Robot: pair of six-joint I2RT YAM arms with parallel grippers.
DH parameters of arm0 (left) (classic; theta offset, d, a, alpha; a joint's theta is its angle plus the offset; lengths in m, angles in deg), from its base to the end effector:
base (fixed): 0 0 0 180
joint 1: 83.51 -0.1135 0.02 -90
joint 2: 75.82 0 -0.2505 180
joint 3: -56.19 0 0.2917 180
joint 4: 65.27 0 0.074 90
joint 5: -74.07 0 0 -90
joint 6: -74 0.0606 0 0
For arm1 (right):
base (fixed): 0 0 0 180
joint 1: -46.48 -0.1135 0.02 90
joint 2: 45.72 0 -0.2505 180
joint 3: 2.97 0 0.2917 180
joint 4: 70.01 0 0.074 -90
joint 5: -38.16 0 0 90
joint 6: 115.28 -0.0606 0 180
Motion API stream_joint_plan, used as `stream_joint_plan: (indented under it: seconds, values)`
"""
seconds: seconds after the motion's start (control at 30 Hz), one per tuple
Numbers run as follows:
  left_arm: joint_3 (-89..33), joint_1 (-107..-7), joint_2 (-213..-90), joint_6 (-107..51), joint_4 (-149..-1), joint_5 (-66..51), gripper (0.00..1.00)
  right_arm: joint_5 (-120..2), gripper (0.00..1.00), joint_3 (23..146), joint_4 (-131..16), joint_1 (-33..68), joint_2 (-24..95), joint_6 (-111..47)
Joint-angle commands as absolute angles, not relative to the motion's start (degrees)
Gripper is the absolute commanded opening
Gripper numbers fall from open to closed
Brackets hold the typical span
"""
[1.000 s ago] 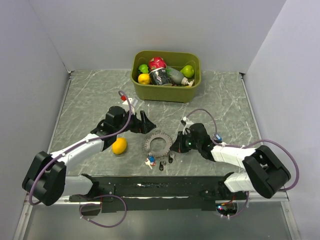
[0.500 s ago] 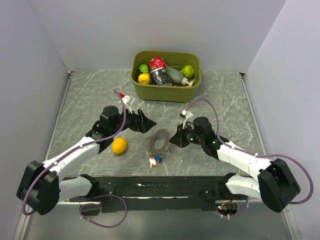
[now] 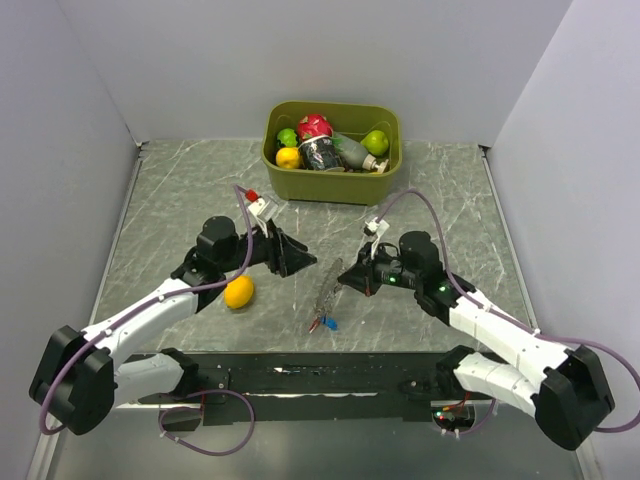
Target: Put the keys on the keyring
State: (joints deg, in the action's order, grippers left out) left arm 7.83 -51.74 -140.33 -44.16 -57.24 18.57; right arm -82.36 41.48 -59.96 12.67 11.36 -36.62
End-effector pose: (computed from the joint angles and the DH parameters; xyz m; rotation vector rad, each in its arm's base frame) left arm 0.2498 -0.1951 0.2410 0.5412 1.7836 -1.2639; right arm 0.2196 0.1841 0.2113 -0.7544 1.9120 1.0264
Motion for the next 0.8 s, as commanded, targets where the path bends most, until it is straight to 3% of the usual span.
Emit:
stream_joint_plan:
  seconds: [0.0, 0.37, 0.57, 0.77]
  values:
    - [7.3, -50.4, -138.3, -43.7, -51.9, 25.0, 0.6, -86.2, 0.0, 44.4, -64.1, 12.9, 6.9, -34.8]
    - [6.7, -48.0, -139.5, -43.3, -48.7, 30.9, 0.56, -93.0, 0.0, 42.2, -69.5, 13.0, -1.9, -32.7]
    - [5.3, -45.5, -140.2, -43.2, -48.4, 30.7, 0.49, -98.1, 0.0, 44.6, -68.6, 13.0, -1.7, -32.0]
    - [5.4, -45.1, -139.8, -45.4, -45.8, 30.9, 0.49, -100.0, 0.0, 45.9, -67.0, 12.9, -1.3, -31.4]
